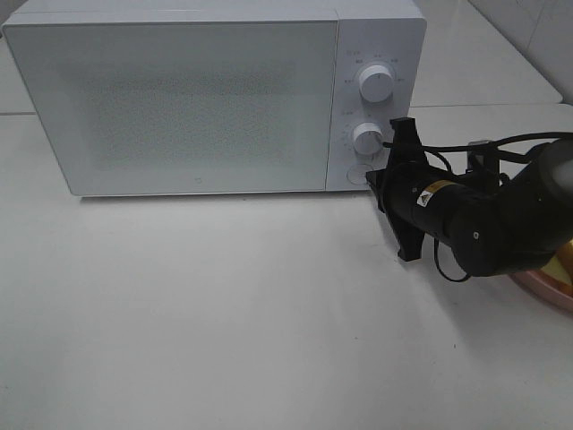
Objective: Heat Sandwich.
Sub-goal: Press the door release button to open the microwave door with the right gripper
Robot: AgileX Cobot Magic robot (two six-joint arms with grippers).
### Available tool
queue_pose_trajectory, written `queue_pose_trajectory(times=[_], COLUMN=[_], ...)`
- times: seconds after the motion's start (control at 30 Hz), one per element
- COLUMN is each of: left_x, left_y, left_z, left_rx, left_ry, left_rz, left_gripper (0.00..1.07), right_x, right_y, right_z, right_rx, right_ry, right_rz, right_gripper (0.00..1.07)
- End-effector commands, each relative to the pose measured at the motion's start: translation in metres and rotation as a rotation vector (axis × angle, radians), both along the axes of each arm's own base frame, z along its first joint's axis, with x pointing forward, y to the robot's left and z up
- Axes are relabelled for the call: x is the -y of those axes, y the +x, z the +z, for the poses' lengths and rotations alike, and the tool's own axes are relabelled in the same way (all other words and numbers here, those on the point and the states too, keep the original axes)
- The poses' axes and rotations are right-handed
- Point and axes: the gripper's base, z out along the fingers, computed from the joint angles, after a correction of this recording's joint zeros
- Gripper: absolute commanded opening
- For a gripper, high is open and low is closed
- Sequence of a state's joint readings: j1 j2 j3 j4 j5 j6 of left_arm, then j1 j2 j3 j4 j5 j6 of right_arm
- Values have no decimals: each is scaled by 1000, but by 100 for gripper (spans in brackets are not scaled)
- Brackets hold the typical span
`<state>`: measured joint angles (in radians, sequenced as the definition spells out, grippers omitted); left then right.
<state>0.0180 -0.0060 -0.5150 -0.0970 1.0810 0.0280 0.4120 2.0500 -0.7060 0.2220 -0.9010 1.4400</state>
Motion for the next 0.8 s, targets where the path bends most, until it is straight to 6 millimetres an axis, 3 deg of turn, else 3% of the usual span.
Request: queue_pose_trajectory(times=[0.03,0.3,0.53,0.8], left_x=[0,0,0,0], left_y=[-1,-1,-1,-1], left_z=[1,1,1,1], left_rx=[23,23,23,23], left_ry=[-6,-6,-6,-6], left_rz=[3,3,3,3], left_gripper=[73,73,73,73], right_x=[-1,-15,-19,-22], right_y=[4,5,19,32], right_z=[-4,-3,7,-4], right_rx=[0,8,69,69], right_ry=[12,44,-3,2], right_rz=[-20,-54,-71,-102], right_gripper=[1,1,1,1])
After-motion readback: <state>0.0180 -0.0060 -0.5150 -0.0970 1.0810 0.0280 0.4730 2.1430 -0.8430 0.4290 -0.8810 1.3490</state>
